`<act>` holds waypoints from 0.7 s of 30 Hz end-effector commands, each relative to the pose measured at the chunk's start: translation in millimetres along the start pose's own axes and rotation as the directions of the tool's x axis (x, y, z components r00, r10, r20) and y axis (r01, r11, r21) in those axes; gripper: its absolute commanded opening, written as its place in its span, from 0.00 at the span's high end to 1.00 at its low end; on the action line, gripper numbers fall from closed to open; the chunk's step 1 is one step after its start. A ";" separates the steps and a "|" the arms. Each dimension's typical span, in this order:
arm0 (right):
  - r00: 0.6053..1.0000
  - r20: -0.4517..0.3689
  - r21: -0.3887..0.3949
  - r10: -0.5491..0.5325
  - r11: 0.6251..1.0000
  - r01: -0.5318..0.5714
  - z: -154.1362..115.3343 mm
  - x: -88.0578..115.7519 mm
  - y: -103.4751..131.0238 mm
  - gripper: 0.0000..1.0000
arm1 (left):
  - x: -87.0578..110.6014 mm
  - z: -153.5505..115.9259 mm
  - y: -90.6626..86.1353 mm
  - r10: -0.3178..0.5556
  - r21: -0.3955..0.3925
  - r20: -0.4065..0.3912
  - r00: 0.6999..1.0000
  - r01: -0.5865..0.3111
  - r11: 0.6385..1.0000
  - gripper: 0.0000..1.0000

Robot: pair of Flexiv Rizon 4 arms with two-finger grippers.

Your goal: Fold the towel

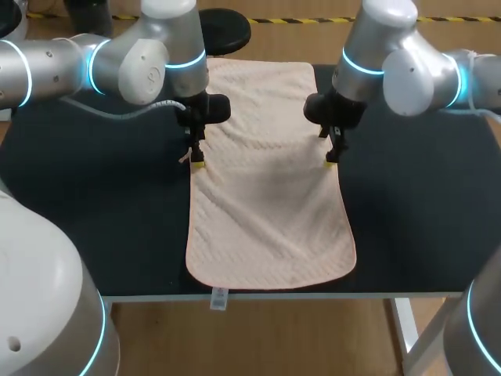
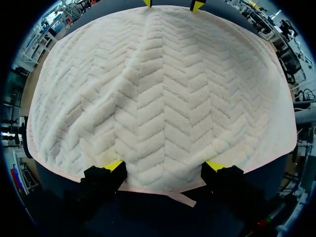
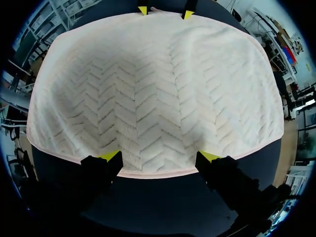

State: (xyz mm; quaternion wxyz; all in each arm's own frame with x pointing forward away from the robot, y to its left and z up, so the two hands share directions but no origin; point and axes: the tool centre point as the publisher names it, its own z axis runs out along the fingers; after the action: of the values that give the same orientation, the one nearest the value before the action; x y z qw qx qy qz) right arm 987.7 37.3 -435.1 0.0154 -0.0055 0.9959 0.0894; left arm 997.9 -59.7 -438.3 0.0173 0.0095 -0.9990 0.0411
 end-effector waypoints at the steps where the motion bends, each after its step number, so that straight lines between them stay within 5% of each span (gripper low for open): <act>1: 1.000 -0.007 -0.002 0.002 1.000 -0.002 4.9 -3.4 -2.3 0.00 | -2.3 2.3 -0.7 0.003 0.000 -0.006 1.000 -0.003 1.000 0.00; 21: 1.000 -0.008 0.004 -0.002 1.000 0.002 9.1 -1.9 -5.7 0.00 | -3.7 6.9 -1.1 0.010 0.017 -0.019 1.000 -0.010 1.000 0.01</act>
State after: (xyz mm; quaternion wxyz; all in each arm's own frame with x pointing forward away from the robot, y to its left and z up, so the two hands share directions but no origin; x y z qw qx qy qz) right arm 989.8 33.3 -444.5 0.0117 -0.0059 0.9959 0.0894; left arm 998.4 -61.0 -438.4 0.0246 0.0045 -0.9985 0.0486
